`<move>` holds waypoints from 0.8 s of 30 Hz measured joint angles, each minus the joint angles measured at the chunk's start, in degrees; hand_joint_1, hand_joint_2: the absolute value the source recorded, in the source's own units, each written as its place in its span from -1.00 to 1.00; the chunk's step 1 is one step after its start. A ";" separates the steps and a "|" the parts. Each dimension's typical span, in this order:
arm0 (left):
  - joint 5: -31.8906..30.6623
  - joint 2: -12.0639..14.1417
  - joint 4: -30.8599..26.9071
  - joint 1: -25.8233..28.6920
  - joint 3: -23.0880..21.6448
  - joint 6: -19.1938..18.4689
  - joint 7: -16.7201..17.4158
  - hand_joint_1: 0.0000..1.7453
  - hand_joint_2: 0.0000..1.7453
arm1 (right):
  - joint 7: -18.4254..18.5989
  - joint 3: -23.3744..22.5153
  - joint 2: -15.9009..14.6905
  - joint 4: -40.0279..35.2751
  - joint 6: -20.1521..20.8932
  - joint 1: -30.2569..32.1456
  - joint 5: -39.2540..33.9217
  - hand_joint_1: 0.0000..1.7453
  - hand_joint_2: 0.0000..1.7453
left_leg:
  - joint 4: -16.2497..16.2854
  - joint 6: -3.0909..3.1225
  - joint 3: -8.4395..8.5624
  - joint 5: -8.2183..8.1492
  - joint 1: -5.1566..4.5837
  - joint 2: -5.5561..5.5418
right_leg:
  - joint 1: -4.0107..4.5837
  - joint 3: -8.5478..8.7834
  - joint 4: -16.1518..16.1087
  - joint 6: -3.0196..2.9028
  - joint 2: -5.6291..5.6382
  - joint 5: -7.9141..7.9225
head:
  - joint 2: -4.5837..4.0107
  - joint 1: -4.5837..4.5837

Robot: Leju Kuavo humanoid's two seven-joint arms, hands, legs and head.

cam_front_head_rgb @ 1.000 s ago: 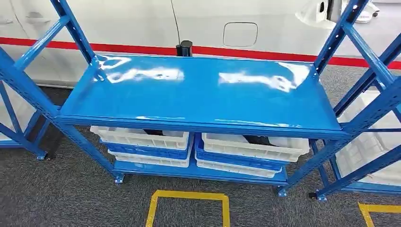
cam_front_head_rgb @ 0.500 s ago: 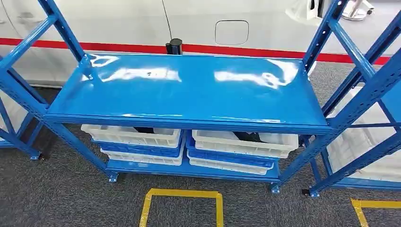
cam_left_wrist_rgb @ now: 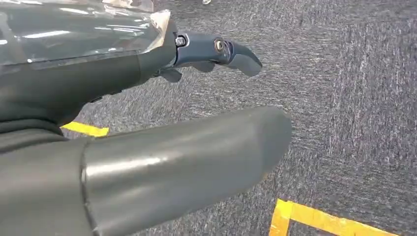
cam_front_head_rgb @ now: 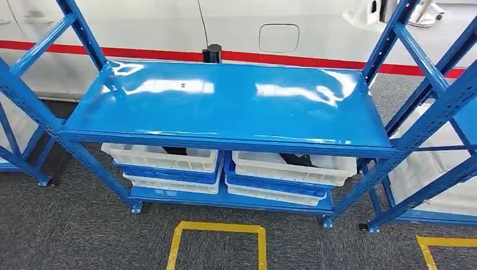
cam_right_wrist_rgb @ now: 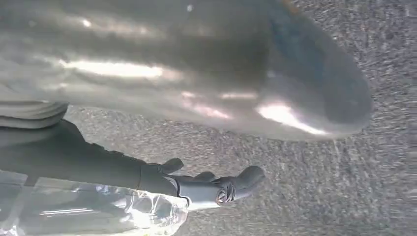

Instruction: Take the parts from the cabinet and place them on the table.

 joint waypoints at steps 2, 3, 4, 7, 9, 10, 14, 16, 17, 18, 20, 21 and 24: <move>0.26 -0.13 0.00 -0.02 0.20 0.00 -0.04 -1.00 -1.00 | -0.04 0.00 0.00 0.00 -0.02 0.00 0.09 -1.00 -1.00 | -0.20 -0.65 -0.14 0.42 0.09 -0.03 | 0.28 -0.25 0.18 -1.01 -0.03 0.22 | 0.00 0.00; 0.52 -0.15 0.00 -0.02 0.37 0.00 -0.07 -1.00 -1.00 | -0.09 0.00 0.02 0.00 -0.02 0.01 0.09 -1.00 -1.00 | -0.19 -0.97 -0.18 0.62 0.19 -0.04 | 0.27 -0.35 0.07 -1.47 -0.04 0.49 | 0.02 0.00; 0.68 -0.11 -0.02 -0.03 0.66 0.00 -0.09 -1.00 -1.00 | -0.09 0.00 0.13 0.02 -0.02 0.02 0.09 -1.00 -1.00 | 0.03 -1.22 -0.52 0.32 0.30 -0.30 | -0.27 -0.66 -0.15 -2.11 -0.11 0.91 | 0.02 0.11; 0.79 -0.28 -0.02 -0.06 0.81 -0.02 -0.35 -1.00 -1.00 | -0.13 0.00 0.07 0.02 -0.09 -0.16 0.11 -1.00 -1.00 | 9.70 -2.34 -4.46 -7.72 0.73 -0.71 | -0.22 -1.74 -0.07 -3.45 -0.21 2.02 | 0.00 -0.49; 1.05 -0.28 -0.02 -0.06 1.03 -0.04 -0.44 -1.00 -1.00 | -0.15 0.00 0.09 0.02 -0.09 -0.14 0.11 -1.00 -1.00 | 16.86 -2.57 -6.79 -10.85 0.85 -0.71 | -0.11 -2.81 -0.01 -3.45 -0.27 2.76 | 0.02 -0.51; 1.14 -0.28 -0.02 -0.06 1.07 -0.09 -0.48 -1.00 -1.00 | -0.15 0.00 0.09 0.02 -0.09 -0.13 0.11 -1.00 -1.00 | 16.65 -2.52 -6.10 -10.43 0.90 -0.71 | -0.10 -3.29 0.00 -3.31 -0.29 3.13 | 0.02 -0.51; 1.18 -0.26 -0.02 -0.41 1.14 -0.22 -0.77 -1.00 -1.00 | -0.22 0.00 0.13 0.00 -0.07 -0.28 0.09 -1.00 -1.00 | -1.27 -1.51 5.74 -4.45 1.01 -1.09 | -0.13 -4.57 0.06 -2.65 -0.17 4.74 | 0.02 -0.55; 1.18 -0.33 -0.02 -0.76 1.18 -0.28 -0.83 -1.00 -1.00 | -0.31 0.00 0.09 0.00 -0.09 -0.16 0.07 -1.00 -1.00 | -1.69 -1.20 5.17 -4.03 0.38 -1.18 | 0.33 -4.77 -0.04 -1.78 -0.37 5.32 | 0.02 -0.18; 1.20 -0.31 -0.02 -0.71 1.20 -0.37 -0.81 -1.00 -1.00 | -0.31 0.00 0.09 0.00 -0.07 -0.23 0.02 -1.00 -1.00 | -1.54 -0.77 4.95 -3.69 0.07 -1.22 | 0.14 -4.77 -0.21 -1.39 -0.36 5.83 | 0.02 -0.16; 1.27 -0.28 -0.02 -0.66 1.25 -0.57 -0.83 -1.00 -1.00 | -0.31 0.00 0.11 0.00 -0.07 -0.23 -0.07 -1.00 -1.00 | -1.56 -0.35 4.86 -3.33 -0.11 -1.20 | -0.03 -4.65 -0.52 -0.86 -0.34 6.28 | 0.02 -0.22; 1.24 -0.26 -0.02 -0.81 1.31 -0.81 -0.85 -1.00 -1.00 | -0.33 0.00 0.09 0.00 -0.09 -0.13 -0.33 -1.00 -1.00 | -2.18 0.79 3.84 -1.50 0.28 -0.48 | 0.02 -5.66 0.73 -0.79 -0.37 4.78 | 0.02 -0.22; 1.24 -0.17 -0.06 -0.85 1.31 -0.98 -0.94 -1.00 -1.00 | -0.33 0.00 0.20 0.02 -0.07 -0.16 -0.37 -1.00 -1.00 | -2.18 1.18 3.10 -0.97 0.21 -0.59 | 0.20 -6.63 3.37 -1.49 -0.36 1.83 | 0.02 0.04; 1.24 -0.11 -0.07 -0.73 1.35 -1.57 -1.03 -1.00 -1.00 | -0.46 0.00 0.02 0.00 0.07 -0.19 -0.59 -1.00 -1.00 | -2.10 1.59 0.41 0.73 -0.14 -0.24 | 0.23 -9.65 16.41 -2.01 -0.36 -5.74 | 0.02 0.41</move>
